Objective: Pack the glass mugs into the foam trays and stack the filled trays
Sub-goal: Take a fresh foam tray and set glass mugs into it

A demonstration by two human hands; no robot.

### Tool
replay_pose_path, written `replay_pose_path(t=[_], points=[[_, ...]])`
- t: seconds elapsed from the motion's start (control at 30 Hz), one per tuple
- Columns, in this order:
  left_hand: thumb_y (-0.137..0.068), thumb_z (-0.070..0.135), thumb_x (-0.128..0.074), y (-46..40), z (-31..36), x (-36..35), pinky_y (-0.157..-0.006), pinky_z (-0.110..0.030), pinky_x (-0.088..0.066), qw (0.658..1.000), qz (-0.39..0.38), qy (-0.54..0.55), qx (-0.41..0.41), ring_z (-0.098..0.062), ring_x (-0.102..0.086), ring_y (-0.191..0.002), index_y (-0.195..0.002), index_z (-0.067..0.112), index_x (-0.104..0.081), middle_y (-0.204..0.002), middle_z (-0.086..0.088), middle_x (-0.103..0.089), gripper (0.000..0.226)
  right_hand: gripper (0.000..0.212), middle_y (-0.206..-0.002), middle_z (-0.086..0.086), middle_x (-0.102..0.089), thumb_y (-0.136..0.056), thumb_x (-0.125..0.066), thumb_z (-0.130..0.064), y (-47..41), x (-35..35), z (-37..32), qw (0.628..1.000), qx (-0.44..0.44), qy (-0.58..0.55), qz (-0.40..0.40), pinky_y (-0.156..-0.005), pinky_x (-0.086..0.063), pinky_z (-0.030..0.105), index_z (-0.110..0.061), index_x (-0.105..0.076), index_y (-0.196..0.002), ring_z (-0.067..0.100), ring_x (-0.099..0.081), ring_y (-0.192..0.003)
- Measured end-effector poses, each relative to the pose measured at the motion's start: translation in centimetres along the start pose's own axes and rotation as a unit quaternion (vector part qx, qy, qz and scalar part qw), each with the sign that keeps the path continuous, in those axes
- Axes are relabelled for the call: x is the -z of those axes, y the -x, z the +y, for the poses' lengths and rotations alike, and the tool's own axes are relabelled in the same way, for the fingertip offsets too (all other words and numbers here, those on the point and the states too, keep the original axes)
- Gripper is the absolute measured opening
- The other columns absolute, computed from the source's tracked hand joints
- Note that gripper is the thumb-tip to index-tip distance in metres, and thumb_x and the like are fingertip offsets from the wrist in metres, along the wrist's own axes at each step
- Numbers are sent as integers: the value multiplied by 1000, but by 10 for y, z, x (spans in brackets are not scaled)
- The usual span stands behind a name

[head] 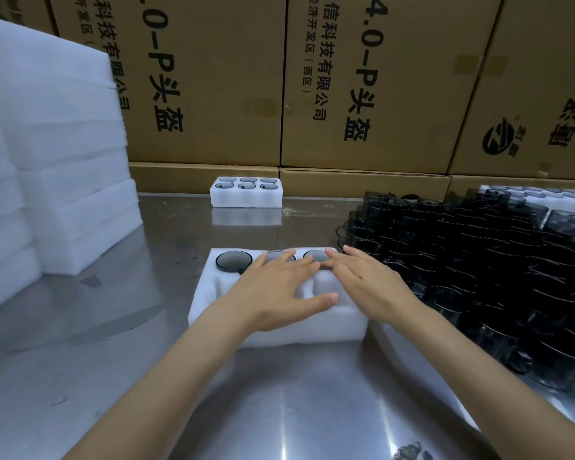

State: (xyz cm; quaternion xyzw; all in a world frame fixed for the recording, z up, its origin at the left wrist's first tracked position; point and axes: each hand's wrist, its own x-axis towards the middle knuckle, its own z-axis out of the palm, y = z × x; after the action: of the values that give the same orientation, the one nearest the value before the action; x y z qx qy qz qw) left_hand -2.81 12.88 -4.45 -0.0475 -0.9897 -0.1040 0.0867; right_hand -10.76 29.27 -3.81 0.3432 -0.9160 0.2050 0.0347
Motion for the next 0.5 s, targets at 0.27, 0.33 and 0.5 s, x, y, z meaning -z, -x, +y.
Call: replay_pose_path(t=[0.27, 0.33, 0.5], points=[[-86, 66, -26, 14, 8, 0, -115, -38, -15, 990, 132, -41, -37, -11, -32, -138, -137, 26, -47, -142, 11, -48, 68, 36, -134, -6, -56, -98, -39, -25, 10, -6, -1, 986, 15, 3, 168, -107, -29, 35, -22, -59, -128, 16, -39, -131], [-87, 54, -35, 20, 11, 3, -100, -37, -35, 971, 213, -55, -93, -18, -56, -113, -117, 18, -64, -116, 4, -65, 55, 26, -109, -3, -69, -92, -50, -23, 14, -3, 3, 961, 6, 59, 270, -93, -35, 36, -19, -67, -112, 23, -52, -111], [-88, 36, -46, 31, 11, 4, -76, -35, -48, 950, 284, -54, -115, -24, -64, -86, -94, 12, -71, -92, 0, -69, 35, 26, -97, -5, -63, -89, -49, -40, 18, 13, 26, 947, -125, 175, 238, -81, -33, 35, -23, -65, -100, 22, -46, -100]])
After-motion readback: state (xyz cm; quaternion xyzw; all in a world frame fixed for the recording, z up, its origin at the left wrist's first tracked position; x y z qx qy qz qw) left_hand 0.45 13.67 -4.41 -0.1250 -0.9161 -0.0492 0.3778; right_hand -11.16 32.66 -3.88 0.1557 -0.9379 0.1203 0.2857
